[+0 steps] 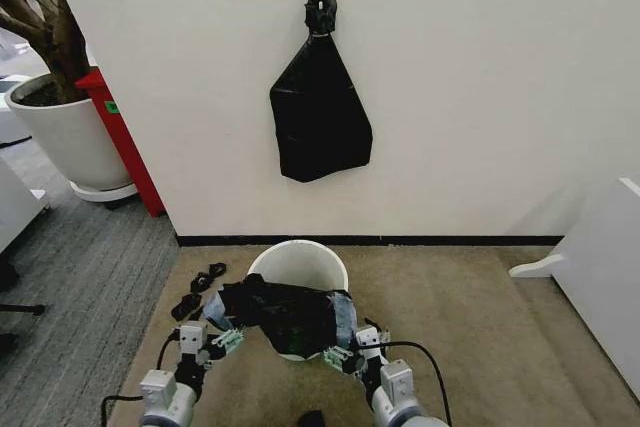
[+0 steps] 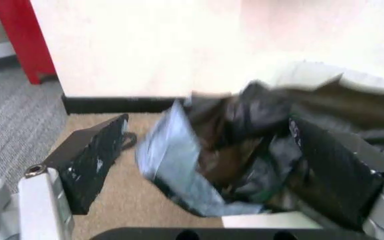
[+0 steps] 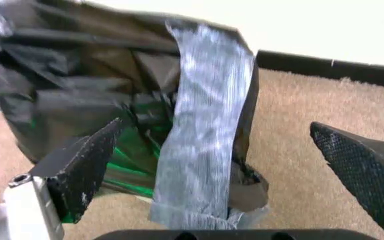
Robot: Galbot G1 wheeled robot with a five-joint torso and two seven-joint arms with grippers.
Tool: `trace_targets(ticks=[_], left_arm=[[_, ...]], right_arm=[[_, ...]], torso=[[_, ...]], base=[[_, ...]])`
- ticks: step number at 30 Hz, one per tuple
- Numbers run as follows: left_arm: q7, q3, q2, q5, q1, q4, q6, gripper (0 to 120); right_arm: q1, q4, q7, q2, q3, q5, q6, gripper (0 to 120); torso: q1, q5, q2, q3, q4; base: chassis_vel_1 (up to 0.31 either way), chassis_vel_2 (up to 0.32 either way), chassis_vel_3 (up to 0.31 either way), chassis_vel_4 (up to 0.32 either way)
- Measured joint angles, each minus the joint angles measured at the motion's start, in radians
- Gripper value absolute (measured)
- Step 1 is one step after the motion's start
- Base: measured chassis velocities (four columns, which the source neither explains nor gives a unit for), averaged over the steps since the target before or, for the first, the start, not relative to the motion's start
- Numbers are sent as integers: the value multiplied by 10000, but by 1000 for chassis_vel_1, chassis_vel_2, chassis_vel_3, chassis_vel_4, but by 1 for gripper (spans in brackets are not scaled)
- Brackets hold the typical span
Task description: Place the garbage bag over the trash bin.
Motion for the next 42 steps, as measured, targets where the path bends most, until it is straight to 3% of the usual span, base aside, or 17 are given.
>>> trace_targets(ticks=[7, 11, 15, 17, 18, 21, 24, 25, 28, 32, 42], left_arm=[[-165, -189, -286, 211, 301, -518, -272, 97], [-268, -490, -582, 327, 165, -894, -381, 97], [-514, -800, -1063, 796, -11, -1127, -298, 98], [-926, -1026, -1485, 1052, -84, -1238, 44, 99], [-926, -1026, -1485, 1052, -84, -1238, 44, 99], [-1170, -1454, -1751, 1012, -231, -1207, 396, 99], [-1270, -2068, -1581, 692, -405, -916, 560, 99], [-1270, -2068, -1581, 692, -405, -916, 560, 99], [-1281, -2378, -1339, 505, -397, -815, 646, 99], [-1272, -2410, -1365, 452, -378, -730, 706, 99], [-1238, -1952, -1607, 649, -414, -343, 589, 99]], right_arm=[[18, 316, -173, 117, 188, -639, 548, 100], [965, 397, -778, -59, 545, -1375, 875, 100], [3026, -12, -976, -848, 6, -1190, 591, 100], [5173, -895, -1329, -1499, -1079, -659, 278, 100], [5173, -895, -1329, -1499, -1079, -659, 278, 100], [7761, -2036, -2961, -1797, -2330, 6, -407, 100], [10310, -3542, -5378, -1581, -4008, 51, -1344, 100], [10310, -3542, -5378, -1581, -4008, 51, -1344, 100], [12196, -4633, -6630, -1204, -5644, 149, -1828, 100], [13604, -5884, -6933, -613, -7409, 933, -1916, 100], [14511, -8063, -6779, 458, -8799, 1946, -1714, 100]], torso=[[0, 0, 0, 0, -1], [0, 2, 0, 0, -3], [0, 0, 0, 1, -2], [0, -1, -1, 2, 1], [0, -1, -1, 2, 1], [1, 0, 0, 3, 3], [1, 1, -2, 5, 1], [1, 1, -2, 5, 1], [1, -6, -1, 4, 4], [1, -3, -2, 3, 2], [1, 0, -2, 2, -2]], base=[[0, 0, 0, 0], [0, 0, 0, 0], [0, 0, 0, 0], [0, 0, 0, 0], [0, 0, 0, 0], [0, 0, 0, 0], [0, 0, 0, 0], [0, 0, 0, 0], [0, 0, 0, 0], [0, 0, 0, 0], [0, 0, 0, 0]])
